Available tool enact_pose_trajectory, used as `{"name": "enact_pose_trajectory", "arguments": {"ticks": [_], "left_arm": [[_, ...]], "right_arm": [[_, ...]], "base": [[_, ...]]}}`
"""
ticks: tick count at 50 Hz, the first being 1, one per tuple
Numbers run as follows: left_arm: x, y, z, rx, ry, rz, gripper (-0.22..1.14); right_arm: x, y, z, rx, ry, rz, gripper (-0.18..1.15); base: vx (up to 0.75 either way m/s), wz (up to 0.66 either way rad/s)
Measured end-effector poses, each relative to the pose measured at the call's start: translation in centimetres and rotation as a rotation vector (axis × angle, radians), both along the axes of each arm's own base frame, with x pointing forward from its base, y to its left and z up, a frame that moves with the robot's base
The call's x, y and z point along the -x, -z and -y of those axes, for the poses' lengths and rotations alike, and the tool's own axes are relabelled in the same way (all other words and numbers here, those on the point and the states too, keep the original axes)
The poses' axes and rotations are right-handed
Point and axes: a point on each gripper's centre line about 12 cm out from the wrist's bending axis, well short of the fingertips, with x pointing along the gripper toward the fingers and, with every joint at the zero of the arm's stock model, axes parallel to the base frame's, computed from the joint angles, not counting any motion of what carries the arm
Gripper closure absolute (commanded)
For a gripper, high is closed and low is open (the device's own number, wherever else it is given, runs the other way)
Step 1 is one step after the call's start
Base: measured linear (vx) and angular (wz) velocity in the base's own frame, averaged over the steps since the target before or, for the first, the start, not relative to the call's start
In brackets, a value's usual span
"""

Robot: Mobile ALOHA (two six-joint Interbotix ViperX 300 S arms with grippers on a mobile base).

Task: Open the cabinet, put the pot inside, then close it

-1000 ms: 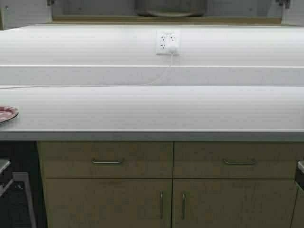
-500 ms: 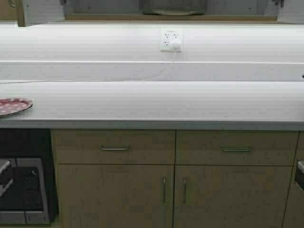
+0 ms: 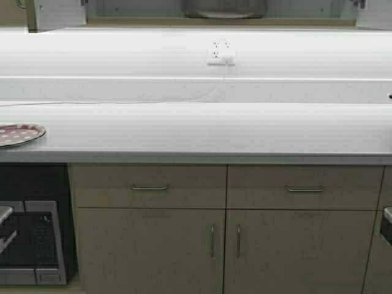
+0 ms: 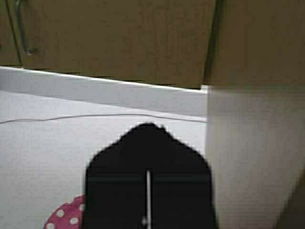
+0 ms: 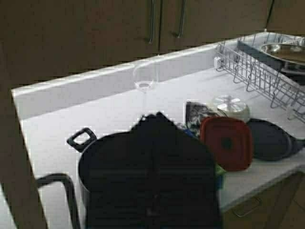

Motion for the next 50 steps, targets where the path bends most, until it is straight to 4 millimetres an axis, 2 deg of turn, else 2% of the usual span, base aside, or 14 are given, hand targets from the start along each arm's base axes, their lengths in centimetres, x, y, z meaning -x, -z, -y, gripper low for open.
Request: {"name": "enact_pose_trajectory", "arguments": {"ticks": [3,10,14,20,25,30,36,44,47,50], "left_arm": [[-0.4,-0.1,1.2,0.001,0.023,0.006,0.89],[-0.6,-0.2,2.3,-0.005,0.047,0.007,0.89],[-0.7,-0.2,3.7,-0.007,0.072,0.007,0.89],[-0.5,-0.3,5.8,-0.013,0.113,0.007,0.89],[0.3,-0.1,7.6,-0.012,0.146,0.003,0.89],[1.8,-0.4,8.7,-0.014,0.166,0.014,0.89],[3.8,0.1,9.1,-0.016,0.176,0.000,0.89],[6.4,0.8,10.5,-0.030,0.211,-0.015,0.89],[7.4,1.4,11.2,-0.030,0.228,-0.032,0.89],[8.4,2.0,11.6,-0.035,0.240,-0.045,0.89]], "right_arm": [[-1.2,-0.5,-0.5,0.007,-0.018,0.015,0.90],[-4.1,-0.7,-2.2,0.015,-0.074,0.038,0.90],[-5.4,-0.9,-2.4,0.021,-0.085,0.054,0.90],[-7.0,-0.3,-3.5,0.018,-0.114,0.051,0.90],[-7.5,-0.3,-5.8,0.024,-0.154,0.033,0.90],[-7.6,-0.4,-9.3,0.011,-0.215,0.027,0.91],[-6.2,-0.2,-14.7,0.004,-0.312,0.002,0.91],[-2.2,-0.3,-23.2,0.033,-0.486,-0.024,0.91],[-0.2,0.0,-25.2,0.051,-0.535,-0.039,0.91],[2.2,0.4,-26.2,0.048,-0.565,-0.051,0.90]], "base": [[0.03,-0.01],[0.03,0.01],[0.02,0.01],[0.00,0.00],[0.00,-0.01],[0.00,-0.03],[0.01,-0.04],[0.04,0.00],[0.05,0.02],[0.07,0.02]]}}
